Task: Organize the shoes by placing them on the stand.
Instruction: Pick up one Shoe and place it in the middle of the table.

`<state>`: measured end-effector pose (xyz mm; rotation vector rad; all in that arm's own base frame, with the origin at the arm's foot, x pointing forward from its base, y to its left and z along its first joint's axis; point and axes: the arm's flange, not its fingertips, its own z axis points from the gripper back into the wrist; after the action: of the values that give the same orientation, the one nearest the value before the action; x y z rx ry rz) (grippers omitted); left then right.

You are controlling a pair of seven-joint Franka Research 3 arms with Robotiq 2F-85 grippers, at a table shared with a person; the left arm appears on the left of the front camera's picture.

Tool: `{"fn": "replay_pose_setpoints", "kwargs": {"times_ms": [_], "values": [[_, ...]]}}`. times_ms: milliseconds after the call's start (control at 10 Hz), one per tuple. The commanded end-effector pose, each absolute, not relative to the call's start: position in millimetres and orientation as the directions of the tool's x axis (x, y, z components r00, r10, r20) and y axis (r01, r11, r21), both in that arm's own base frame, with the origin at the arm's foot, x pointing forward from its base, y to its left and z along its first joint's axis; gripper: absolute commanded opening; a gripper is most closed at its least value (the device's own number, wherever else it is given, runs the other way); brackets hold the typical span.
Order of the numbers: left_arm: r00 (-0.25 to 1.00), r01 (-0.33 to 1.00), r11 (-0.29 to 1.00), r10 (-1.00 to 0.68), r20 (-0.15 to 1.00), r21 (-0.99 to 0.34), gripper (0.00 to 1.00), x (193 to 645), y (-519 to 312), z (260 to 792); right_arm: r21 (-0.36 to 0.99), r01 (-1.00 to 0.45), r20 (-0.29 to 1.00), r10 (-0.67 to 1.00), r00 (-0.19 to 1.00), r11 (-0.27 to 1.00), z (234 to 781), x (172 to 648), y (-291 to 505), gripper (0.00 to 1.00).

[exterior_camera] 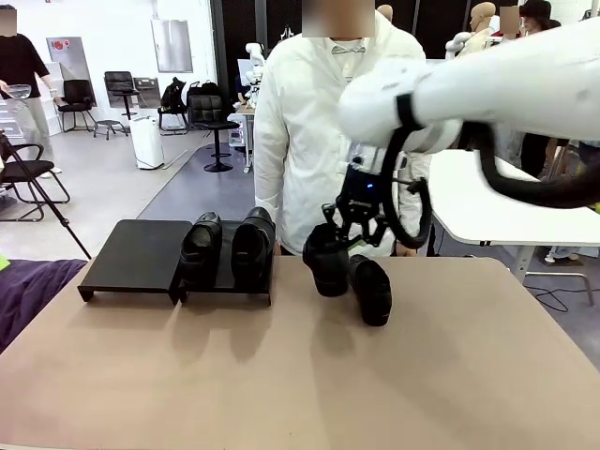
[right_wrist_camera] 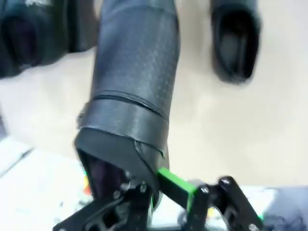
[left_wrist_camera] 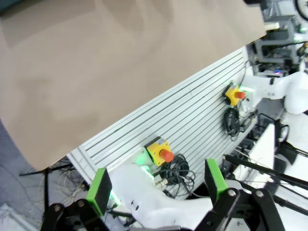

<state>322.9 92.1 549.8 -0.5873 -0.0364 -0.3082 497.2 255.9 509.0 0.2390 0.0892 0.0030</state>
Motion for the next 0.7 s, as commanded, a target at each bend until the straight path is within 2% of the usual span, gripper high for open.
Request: {"fn": "replay_pose_setpoints", "kwargs": {"times_ms": [0, 100, 200, 300, 400, 600], "values": [[0.948, 0.313, 0.775, -0.287, 0.135, -0.549, 1.0, 321, 93, 551, 0.301, -0.047, -0.154, 0.097, 0.983, 0.953, 500, 412, 216, 0.0], [0.948, 0.313, 0.775, -0.287, 0.135, -0.549, 1.0, 321, 93, 551, 0.328, -0.045, -0.124, 0.09, 0.988, 0.943, 488, 383, 210, 0.0], [0.948, 0.313, 0.775, -0.287, 0.135, -0.549, 1.0, 321, 93, 551, 0.352, 0.015, -0.082, 0.014, 0.997, 0.936, 473, 368, 210, 0.0], [0.948, 0.313, 0.775, -0.287, 0.135, -0.549, 1.0, 321, 93, 551, 0.309, 0.103, -0.057, -0.09, 0.994, 0.945, 458, 376, 218, 0.0], [0.948, 0.313, 0.775, -0.287, 0.135, -0.549, 1.0, 321, 93, 551, 0.295, -0.004, -0.154, 0.051, 0.987, 0.955, 486, 380, 214, 0.0], [0.948, 0.313, 0.775, -0.287, 0.135, -0.549, 1.0, 321, 93, 551, 0.295, -0.004, -0.154, 0.051, 0.987, 0.955, 486, 380, 214, 0.0]]}}
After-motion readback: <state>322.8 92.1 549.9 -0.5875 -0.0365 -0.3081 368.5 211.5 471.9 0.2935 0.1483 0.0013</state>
